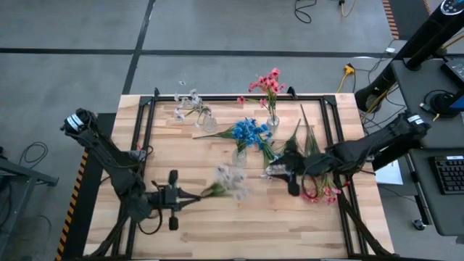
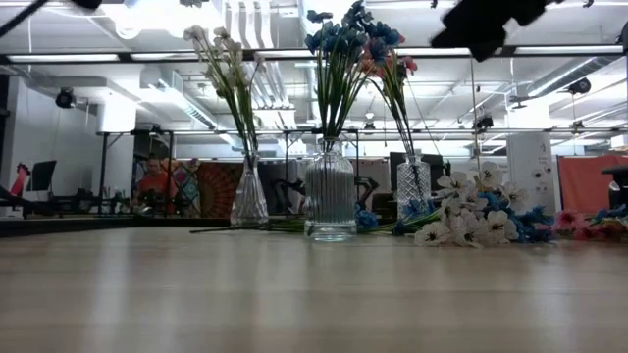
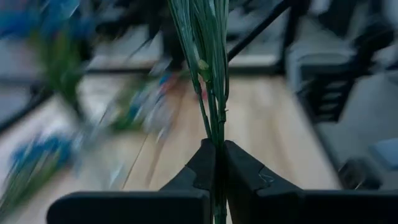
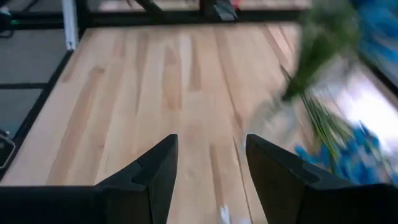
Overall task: Sort flowers into vase by color
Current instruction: Put the left white flowers into the left transparent vase
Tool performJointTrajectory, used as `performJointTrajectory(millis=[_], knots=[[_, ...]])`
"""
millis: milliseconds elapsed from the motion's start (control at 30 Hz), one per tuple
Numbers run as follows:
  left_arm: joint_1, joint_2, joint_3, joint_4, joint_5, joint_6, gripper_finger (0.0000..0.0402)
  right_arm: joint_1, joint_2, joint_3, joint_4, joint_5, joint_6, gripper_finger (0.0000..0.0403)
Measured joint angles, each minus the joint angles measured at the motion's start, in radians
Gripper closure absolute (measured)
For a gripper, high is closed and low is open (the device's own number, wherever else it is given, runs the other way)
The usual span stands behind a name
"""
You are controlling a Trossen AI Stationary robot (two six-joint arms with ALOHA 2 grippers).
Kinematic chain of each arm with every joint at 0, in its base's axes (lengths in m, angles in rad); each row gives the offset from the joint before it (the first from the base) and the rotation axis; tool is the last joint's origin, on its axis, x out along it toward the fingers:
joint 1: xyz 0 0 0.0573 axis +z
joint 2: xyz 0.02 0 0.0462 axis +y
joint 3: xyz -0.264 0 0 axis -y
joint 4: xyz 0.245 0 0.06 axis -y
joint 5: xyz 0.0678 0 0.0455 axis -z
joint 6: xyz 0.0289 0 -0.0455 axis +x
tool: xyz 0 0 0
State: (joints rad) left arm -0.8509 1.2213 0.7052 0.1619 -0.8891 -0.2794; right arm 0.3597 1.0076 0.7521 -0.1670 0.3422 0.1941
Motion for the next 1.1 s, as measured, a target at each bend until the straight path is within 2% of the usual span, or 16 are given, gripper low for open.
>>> performJointTrajectory(millis=[100, 200, 333, 433, 733, 933, 1100], knots=[[0.058, 0.017, 0.000, 0.228, 0.122, 0.237, 0.0400, 0.022, 0.098, 0.000, 0.224, 0.003, -0.113, 0.0220], [0.114, 0.050, 0.000, 0.380, 0.232, 0.388, 0.0400, 0.049, 0.208, 0.002, 0.475, 0.003, -0.254, 0.0220], [0.174, 0.117, -0.001, 0.492, 0.276, 0.459, 0.0400, 0.064, 0.343, 0.025, 0.793, 0.010, -0.389, 0.0220], [0.205, 0.171, -0.001, 0.526, 0.277, 0.477, 0.0400, 0.064, 0.417, 0.060, 0.924, 0.010, -0.430, 0.0220], [0.265, 0.261, -0.002, 0.663, 0.270, 0.514, 0.0400, 0.064, 0.535, 0.212, 0.890, -0.009, -0.453, 0.0217], [0.264, 0.258, -0.002, 0.691, 0.267, 0.530, 0.0400, 0.064, 0.540, 0.252, 0.844, -0.009, -0.432, 0.0184], [0.267, 0.255, -0.002, 0.702, 0.181, 0.539, 0.0400, 0.063, 0.551, 0.285, 0.856, -0.009, -0.456, 0.0165]])
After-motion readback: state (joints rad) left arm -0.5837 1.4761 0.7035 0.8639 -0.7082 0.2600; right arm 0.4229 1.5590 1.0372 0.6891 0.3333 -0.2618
